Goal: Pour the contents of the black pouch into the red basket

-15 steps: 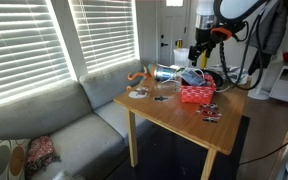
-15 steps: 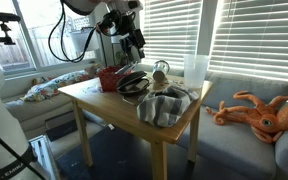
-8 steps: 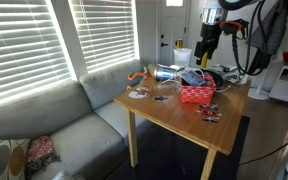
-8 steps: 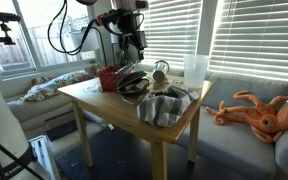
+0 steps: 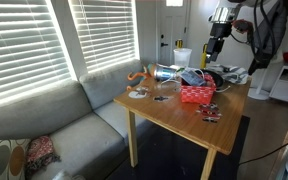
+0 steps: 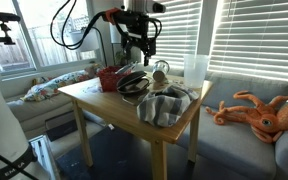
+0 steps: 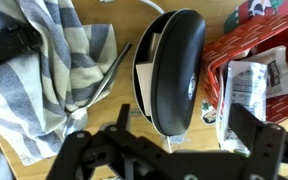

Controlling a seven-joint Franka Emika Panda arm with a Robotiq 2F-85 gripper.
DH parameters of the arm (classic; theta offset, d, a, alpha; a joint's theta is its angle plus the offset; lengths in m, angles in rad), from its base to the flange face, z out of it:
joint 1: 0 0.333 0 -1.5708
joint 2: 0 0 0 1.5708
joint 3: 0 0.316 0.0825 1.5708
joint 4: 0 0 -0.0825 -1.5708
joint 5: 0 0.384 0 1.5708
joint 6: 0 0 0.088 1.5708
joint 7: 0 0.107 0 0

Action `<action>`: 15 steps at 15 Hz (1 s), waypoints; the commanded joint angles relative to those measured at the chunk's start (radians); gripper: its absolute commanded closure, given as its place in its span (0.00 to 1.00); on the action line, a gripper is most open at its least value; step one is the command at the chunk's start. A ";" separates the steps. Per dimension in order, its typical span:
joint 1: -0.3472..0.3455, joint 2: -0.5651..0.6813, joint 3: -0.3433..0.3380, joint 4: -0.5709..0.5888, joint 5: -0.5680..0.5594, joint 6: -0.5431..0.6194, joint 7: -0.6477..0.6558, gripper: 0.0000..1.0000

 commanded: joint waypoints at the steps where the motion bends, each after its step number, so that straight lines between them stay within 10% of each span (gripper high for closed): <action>1: 0.023 0.044 -0.062 0.028 0.126 -0.050 -0.142 0.00; 15: -0.042 0.268 -0.108 0.140 0.340 -0.225 -0.358 0.00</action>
